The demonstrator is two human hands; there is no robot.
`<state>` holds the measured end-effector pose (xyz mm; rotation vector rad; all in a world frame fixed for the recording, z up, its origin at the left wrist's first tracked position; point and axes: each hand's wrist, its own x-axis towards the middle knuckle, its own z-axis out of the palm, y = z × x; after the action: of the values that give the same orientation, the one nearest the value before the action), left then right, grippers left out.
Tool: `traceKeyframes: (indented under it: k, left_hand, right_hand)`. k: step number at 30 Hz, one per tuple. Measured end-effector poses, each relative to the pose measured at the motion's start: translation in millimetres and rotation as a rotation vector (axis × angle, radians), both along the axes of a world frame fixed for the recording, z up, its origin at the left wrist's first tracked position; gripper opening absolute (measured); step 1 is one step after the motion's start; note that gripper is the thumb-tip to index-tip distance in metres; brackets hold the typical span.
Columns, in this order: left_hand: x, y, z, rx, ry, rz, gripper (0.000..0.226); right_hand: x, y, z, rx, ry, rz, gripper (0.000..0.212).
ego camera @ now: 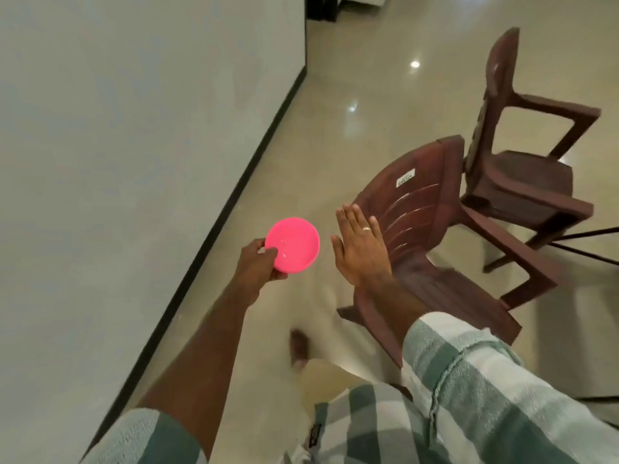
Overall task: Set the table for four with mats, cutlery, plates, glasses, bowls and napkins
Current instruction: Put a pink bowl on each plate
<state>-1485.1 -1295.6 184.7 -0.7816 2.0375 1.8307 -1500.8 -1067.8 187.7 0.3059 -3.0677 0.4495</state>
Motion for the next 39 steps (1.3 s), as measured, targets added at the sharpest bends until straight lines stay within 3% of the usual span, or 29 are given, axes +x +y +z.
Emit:
traceKeyframes:
  k: [10, 16, 31, 34, 39]
  left_hand:
    - [-286, -43, 19, -0.069, -0.029, -0.243, 0.045]
    - [-438, -2, 20, -0.055, -0.037, -0.396, 0.045]
    - [-804, 239, 35, 0.058, -0.017, -0.939, 0.042]
    - [-855, 317, 40, 0.077, -0.025, -1.042, 0.040]
    - [-933, 458, 55, 0.120, 0.018, -1.216, 0.033]
  right_hand:
    - [-247, -43, -3, 0.034, -0.085, -0.208, 0.060]
    - [-339, -16, -5, 0.030, -0.213, -0.418, 0.061]
    - [-600, 140, 3, 0.009, -0.175, -0.969, 0.063]
    - [-642, 194, 13, 0.015, -0.103, -1.070, 0.068]
    - [-697, 317, 21, 0.072, -0.035, -1.233, 0.059]
